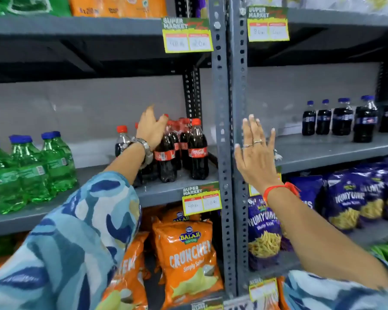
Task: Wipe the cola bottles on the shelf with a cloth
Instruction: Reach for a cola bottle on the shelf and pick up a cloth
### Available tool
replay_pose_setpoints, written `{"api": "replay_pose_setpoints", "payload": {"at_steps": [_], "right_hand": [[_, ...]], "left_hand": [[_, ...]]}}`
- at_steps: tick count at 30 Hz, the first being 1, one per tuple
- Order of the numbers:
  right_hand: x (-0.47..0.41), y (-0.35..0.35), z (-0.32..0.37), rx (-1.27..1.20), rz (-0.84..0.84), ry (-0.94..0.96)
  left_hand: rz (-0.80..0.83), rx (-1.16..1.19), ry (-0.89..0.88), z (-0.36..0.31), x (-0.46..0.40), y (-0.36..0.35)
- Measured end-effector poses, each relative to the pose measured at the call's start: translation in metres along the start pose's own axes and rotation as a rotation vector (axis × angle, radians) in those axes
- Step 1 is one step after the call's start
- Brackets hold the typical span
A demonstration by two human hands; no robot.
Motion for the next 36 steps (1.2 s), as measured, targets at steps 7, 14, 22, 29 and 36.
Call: {"api": "replay_pose_setpoints", "payload": {"at_steps": [7,14,22,29,36], "right_hand": [[0.010,-0.025,-0.036,0.123,0.375,-0.153],[-0.009,-0.029,-0.045,0.193,0.546,-0.183],[-0.026,-0.024,-0.044,0.313,0.576,-0.105],[-0.015,-0.024,-0.040,0.384,0.382,-0.139],[0.005,0.001,-0.025,0.202,0.050,-0.395]], "left_hand": [[0.136,0.244,0.196,0.018,-0.008,-0.011],[0.136,0.390,0.270,0.035,-0.014,-0.004],[0.094,0.439,0.277,0.036,-0.017,-0.004],[0.051,0.430,0.120,0.032,-0.005,-0.005],[0.037,0.635,0.062,0.025,0.006,-0.004]]}}
Point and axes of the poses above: each hand's wrist, its own x-axis away from the middle knuckle, its own y-axis out of the back of the hand, z = x × y, the point moved 3 cm from there along -x, towards the middle knuckle
